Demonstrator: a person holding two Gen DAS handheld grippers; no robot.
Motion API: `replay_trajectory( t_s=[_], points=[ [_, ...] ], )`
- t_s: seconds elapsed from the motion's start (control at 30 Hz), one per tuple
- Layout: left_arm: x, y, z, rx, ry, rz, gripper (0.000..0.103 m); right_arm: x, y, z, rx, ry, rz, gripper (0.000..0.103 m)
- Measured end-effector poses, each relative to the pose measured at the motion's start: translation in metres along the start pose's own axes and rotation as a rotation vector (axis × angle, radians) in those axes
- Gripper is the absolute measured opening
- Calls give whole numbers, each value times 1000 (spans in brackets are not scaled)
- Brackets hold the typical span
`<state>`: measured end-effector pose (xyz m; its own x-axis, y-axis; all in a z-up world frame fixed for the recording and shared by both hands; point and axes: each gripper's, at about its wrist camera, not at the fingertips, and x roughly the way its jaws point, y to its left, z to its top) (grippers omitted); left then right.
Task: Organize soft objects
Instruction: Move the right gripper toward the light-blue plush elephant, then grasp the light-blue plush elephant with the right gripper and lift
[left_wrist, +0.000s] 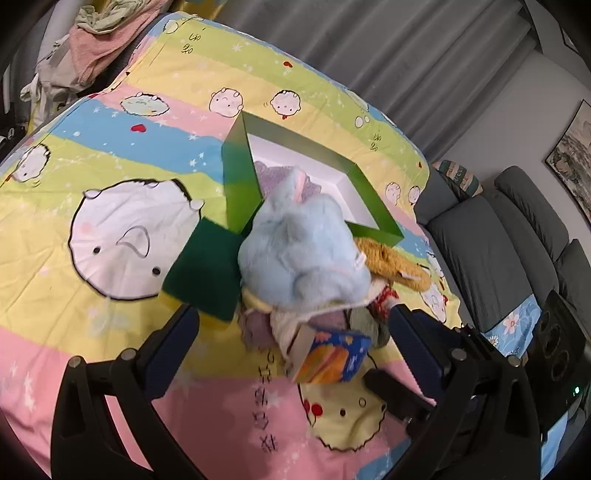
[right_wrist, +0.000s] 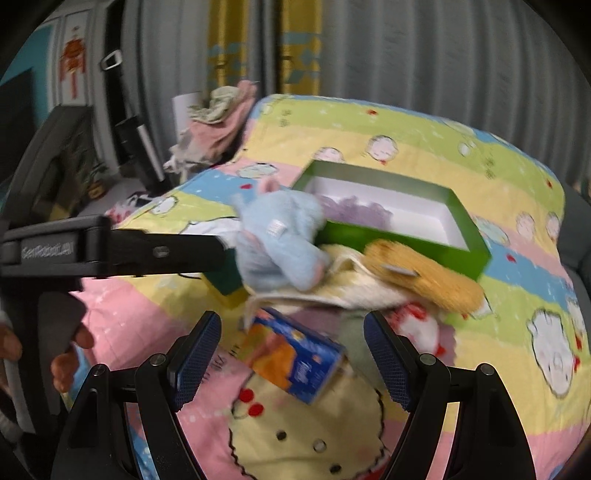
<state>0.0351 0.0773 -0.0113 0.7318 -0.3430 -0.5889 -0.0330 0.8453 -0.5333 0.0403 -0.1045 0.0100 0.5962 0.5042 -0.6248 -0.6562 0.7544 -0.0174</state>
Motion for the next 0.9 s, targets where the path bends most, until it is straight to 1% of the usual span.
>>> replay_trajectory(
  t_s=[0.17,0.3,0.4,0.43,0.53,0.63,0.7,0.77,0.9],
  points=[
    [15,3,15,12,-14,-18,102,21,4,15,-32,-14,11,80],
    [28,5,26,31,4,-32,102,36,5,26,-51,-19,37,80],
    [35,5,32,41,19,-54,101,50,6,33,-76,-10,39,80],
    [39,6,34,43,29,-65,100,55,5,35,-79,-3,44,80],
    [49,7,36,52,61,-73,93,66,3,40,-77,7,80,80],
    [57,10,35,26,98,-120,90,73,-1,42,-63,21,98,80],
    [58,9,34,24,99,-131,90,77,-1,41,-53,32,106,67],
    [59,10,34,25,99,-132,87,79,-4,40,-43,39,96,60],
    [59,12,33,14,100,-149,85,78,-8,38,-20,34,125,54]
  ],
)
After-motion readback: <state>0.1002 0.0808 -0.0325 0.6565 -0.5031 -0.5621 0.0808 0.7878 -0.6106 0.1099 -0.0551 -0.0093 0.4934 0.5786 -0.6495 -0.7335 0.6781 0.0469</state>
